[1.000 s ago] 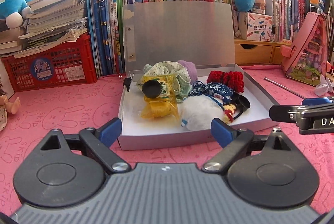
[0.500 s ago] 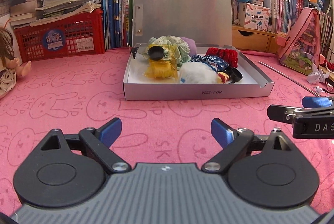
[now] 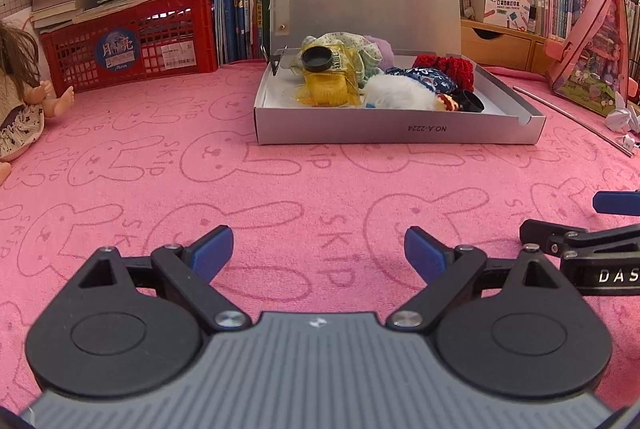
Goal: Organize objects
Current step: 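Pull both open grippers back from the white box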
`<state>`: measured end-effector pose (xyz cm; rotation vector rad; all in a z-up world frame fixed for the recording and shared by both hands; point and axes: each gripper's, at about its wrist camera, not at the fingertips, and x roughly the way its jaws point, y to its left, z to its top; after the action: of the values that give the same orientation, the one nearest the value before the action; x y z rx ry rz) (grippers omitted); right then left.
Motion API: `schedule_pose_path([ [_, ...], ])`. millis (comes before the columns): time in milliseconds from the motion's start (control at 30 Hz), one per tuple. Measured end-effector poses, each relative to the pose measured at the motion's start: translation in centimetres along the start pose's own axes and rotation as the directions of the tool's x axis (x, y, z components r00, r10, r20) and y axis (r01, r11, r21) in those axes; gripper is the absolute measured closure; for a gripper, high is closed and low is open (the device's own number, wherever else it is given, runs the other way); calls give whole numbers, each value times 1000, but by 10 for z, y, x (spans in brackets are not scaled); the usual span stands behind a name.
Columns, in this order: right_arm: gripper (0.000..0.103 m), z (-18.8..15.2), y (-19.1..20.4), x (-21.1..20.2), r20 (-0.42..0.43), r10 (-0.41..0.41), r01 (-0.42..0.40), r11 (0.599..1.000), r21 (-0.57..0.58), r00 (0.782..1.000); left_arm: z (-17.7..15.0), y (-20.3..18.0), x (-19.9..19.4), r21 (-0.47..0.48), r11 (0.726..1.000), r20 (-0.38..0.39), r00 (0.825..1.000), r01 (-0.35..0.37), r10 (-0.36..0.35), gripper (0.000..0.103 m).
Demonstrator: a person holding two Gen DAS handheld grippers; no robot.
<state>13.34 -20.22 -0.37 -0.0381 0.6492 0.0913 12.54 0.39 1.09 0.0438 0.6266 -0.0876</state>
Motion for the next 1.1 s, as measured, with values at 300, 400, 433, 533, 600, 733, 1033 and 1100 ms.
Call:
schedule_pose_path([
  [300,0,1,1,5,-26,7,-7,1000,8,1000,-3,5,6,-32,999,-36,999,1,-2,0],
  [400,0,1,1,5,-27,8,-8,1000,9,1000,-4,2,6,-18,1000,-41,999,-12,12,0],
  [433,0,0,1,6,-28,9,-9,1000,11,1000,-4,2,5,-18,1000,-40,999,-13,12,0],
  [533,0,0,0,6,-30,13,-12,1000,14,999,-5,2,5,-20,1000,-38,999,-14,13,0],
  [600,0,0,0,6,-30,13,-13,1000,15,999,-6,2,5,-19,1000,-36,999,-16,15,0],
  [733,0,0,0,6,-30,13,-13,1000,15,999,-7,2,4,-19,1000,-33,999,-17,16,0],
  [1033,0,0,1,6,-30,13,-13,1000,15,999,-7,2,4,-19,1000,-33,999,-17,16,0],
  [1100,0,0,1,6,-30,13,-13,1000,15,999,-7,2,4,-18,1000,-33,999,-18,17,0],
])
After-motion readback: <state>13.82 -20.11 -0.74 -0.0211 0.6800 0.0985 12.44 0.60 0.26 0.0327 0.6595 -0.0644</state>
